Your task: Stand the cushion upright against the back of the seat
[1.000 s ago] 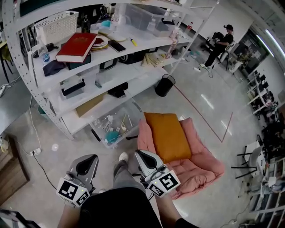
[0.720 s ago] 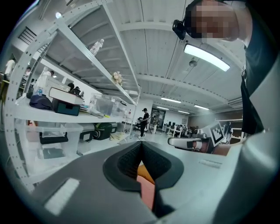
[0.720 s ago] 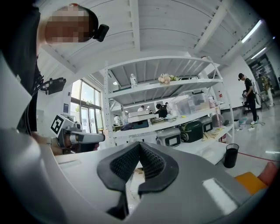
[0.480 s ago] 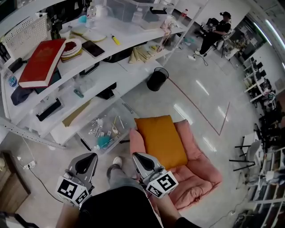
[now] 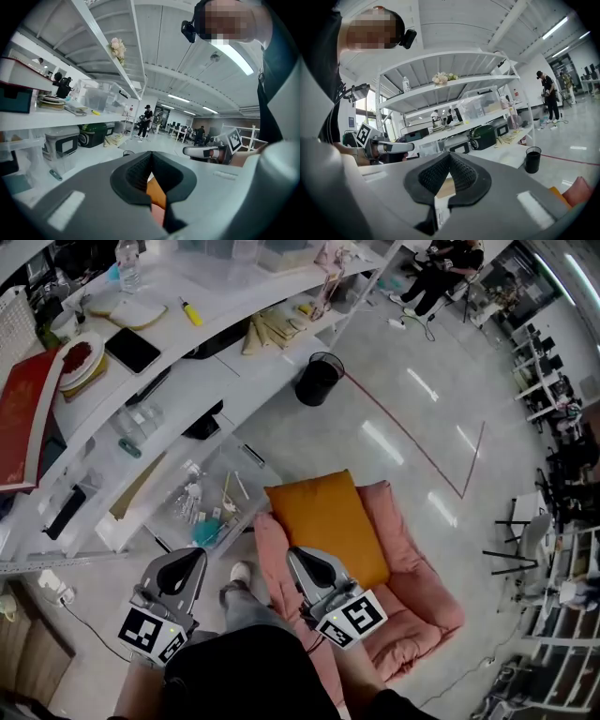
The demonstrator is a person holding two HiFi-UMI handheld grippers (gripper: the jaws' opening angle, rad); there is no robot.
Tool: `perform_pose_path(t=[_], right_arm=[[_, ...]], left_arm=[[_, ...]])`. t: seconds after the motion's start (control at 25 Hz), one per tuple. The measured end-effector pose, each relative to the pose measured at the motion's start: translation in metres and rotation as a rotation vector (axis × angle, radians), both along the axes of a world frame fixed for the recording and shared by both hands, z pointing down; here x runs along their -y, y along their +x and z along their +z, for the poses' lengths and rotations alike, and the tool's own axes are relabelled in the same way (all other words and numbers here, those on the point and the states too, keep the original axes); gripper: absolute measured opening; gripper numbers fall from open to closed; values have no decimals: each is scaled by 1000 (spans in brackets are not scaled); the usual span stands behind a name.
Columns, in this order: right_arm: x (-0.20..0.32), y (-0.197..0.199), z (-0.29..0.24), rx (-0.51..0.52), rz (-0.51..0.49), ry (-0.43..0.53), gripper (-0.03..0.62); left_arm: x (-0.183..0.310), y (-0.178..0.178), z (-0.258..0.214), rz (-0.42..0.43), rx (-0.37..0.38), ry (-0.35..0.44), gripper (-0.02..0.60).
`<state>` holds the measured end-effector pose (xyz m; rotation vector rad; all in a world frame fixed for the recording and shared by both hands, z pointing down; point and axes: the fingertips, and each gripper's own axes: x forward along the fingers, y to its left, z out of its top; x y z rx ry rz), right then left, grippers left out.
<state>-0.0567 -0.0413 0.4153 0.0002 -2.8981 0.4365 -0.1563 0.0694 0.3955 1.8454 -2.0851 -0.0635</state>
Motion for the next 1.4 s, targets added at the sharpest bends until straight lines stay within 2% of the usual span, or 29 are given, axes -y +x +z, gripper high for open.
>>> perform_pose_path(t=[0.32, 0.56, 0.68, 0.84, 1.04, 1.08, 1.4], right_arm=[[57, -2, 1, -23, 81, -8, 3], [70, -8, 6, -46, 143, -34, 4], [70, -11, 13, -86, 162, 3, 3], [79, -18, 34, -154, 171, 49, 5], [106, -29, 70, -239, 153, 84, 10], [113, -33, 79, -262, 144, 89, 48], [163, -65, 184, -474, 33, 88, 126]], left_arm=[[35, -11, -1, 31, -21, -34, 14], [51, -16, -5, 120, -14, -38, 15], [56, -17, -6, 176, -12, -39, 15], [61, -19, -1, 209, -25, -42, 15], [64, -22, 16, 219, -49, -92, 15], [64, -23, 19, 216, -47, -105, 15], [64, -40, 52, 124, -67, -168, 38]])
